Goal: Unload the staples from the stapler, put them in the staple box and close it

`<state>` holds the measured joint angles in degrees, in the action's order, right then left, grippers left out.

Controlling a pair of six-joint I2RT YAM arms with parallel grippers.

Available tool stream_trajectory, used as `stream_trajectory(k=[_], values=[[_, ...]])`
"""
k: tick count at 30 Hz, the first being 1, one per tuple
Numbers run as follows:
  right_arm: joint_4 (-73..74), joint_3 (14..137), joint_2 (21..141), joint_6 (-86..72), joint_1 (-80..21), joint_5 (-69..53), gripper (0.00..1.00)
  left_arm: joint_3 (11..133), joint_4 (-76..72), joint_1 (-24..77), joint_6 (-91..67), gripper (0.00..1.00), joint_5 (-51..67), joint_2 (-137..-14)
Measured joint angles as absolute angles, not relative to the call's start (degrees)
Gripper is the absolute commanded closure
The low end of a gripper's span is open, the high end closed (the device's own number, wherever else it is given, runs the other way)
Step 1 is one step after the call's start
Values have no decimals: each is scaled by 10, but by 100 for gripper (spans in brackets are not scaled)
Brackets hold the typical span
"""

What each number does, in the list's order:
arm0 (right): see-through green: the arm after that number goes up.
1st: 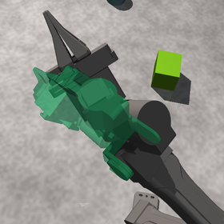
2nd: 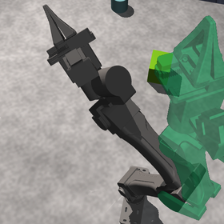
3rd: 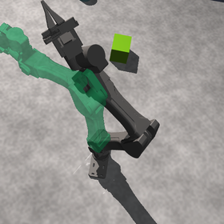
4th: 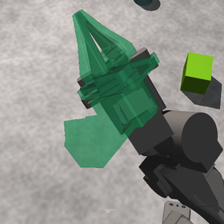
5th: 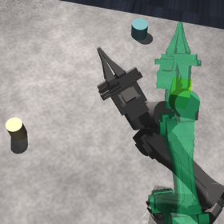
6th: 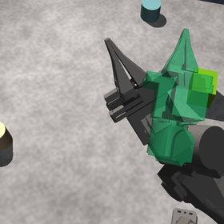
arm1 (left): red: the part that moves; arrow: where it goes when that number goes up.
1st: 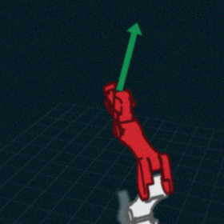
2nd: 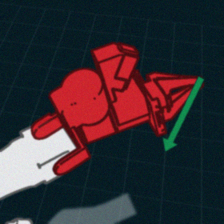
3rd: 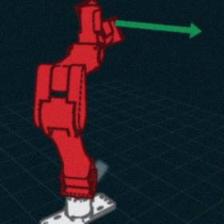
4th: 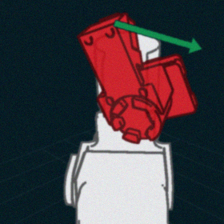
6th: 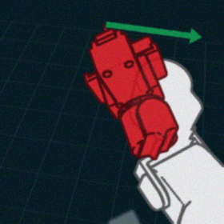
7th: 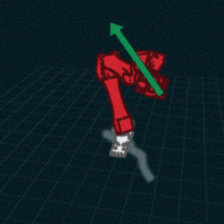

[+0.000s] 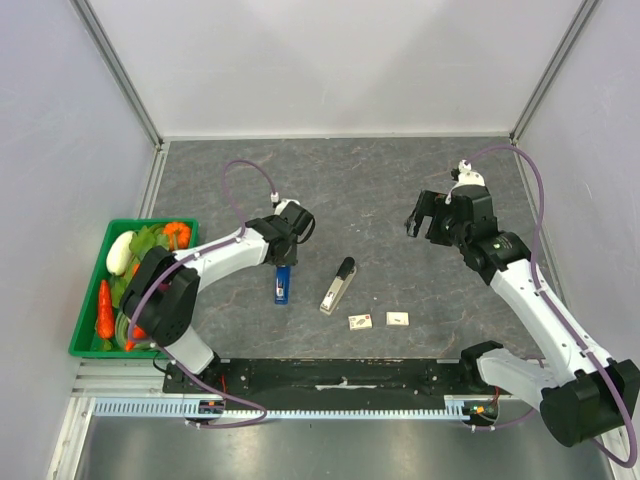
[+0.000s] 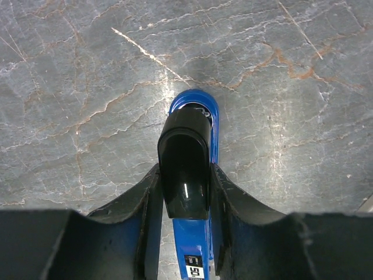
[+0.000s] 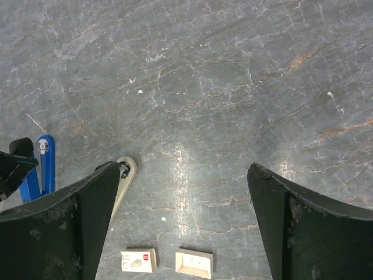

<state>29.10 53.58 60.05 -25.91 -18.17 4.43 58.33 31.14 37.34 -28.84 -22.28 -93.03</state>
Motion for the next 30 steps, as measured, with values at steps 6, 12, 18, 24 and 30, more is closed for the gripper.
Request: stream_trajectory(k=[6,12,18,24,30], values=[[291,537,601,-250,-183,19,2,584,312,384,-243,98,-170,-884],[272,554,596,-230,-191,-91,3,601,312,388,-174,98,-24,-770],[248,584,583,-195,-229,-211,6,635,315,388,-118,98,136,-702],[267,652,589,-121,-283,-307,7,640,321,388,-74,98,303,-689],[327,717,618,-29,-330,-383,15,640,324,388,-50,98,434,-681]])
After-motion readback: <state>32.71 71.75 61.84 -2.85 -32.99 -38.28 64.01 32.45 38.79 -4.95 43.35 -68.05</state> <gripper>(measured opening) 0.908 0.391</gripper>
